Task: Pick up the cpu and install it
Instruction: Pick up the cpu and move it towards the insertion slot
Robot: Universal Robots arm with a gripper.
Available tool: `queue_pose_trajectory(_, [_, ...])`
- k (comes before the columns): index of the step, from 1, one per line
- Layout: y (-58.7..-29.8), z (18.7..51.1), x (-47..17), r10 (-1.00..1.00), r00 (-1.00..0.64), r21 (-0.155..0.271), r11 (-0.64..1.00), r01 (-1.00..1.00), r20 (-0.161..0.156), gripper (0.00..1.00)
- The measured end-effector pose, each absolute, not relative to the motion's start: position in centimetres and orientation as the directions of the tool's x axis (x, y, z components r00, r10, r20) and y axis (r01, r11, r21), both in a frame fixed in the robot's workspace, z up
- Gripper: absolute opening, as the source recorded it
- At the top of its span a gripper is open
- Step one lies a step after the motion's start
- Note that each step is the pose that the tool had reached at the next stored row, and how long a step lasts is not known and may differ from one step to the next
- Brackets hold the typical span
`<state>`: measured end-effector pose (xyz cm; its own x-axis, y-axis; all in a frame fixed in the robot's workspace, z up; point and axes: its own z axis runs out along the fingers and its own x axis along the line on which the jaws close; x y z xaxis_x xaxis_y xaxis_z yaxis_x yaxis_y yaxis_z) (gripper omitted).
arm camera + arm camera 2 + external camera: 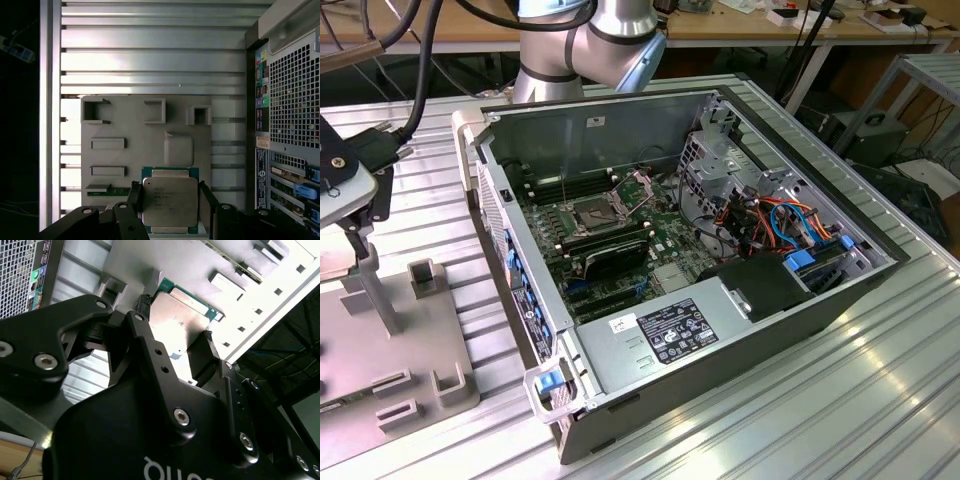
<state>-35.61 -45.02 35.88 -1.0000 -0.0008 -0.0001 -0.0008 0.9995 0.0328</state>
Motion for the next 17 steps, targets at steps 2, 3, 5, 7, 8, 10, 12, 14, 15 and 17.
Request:
queue_pose_trajectory(2, [-45.0, 35.9, -35.5, -0.001, -1.000, 0.033, 0.999, -0.001, 0.000, 0.55])
queue_pose_trajectory(3, [-45.0, 35.9, -35.4, -0.001, -1.000, 0.033, 0.999, -0.001, 0.000, 0.55])
queue_pose_trajectory(5, [-45.0, 35.9, -35.3, -0.001, -1.000, 0.033, 0.999, -0.001, 0.000, 0.55])
queue_pose_trajectory(7, [-45.0, 35.9, -35.2, -0.001, -1.000, 0.033, 0.999, -0.001, 0.000, 0.55])
queue_pose_trajectory(8, [-45.0, 35.9, -35.1, -0.001, -1.000, 0.033, 0.999, -0.001, 0.000, 0.55])
queue_pose_trajectory(10, [-45.0, 35.9, -35.0, -0.001, -1.000, 0.033, 0.999, -0.001, 0.000, 0.55])
queue_pose_trajectory(12, [-45.0, 35.9, -34.8, -0.001, -1.000, 0.033, 0.999, -0.001, 0.000, 0.55])
queue_pose_trajectory(14, [-45.0, 35.9, -34.7, -0.001, -1.000, 0.033, 0.999, -0.001, 0.000, 0.55])
queue_pose_trajectory(15, [-45.0, 35.9, -34.6, -0.001, -1.000, 0.033, 0.999, -0.001, 0.000, 0.55])
queue_pose_trajectory(17, [-45.0, 35.9, -34.5, -0.001, -1.000, 0.033, 0.999, -0.001, 0.000, 0.55])
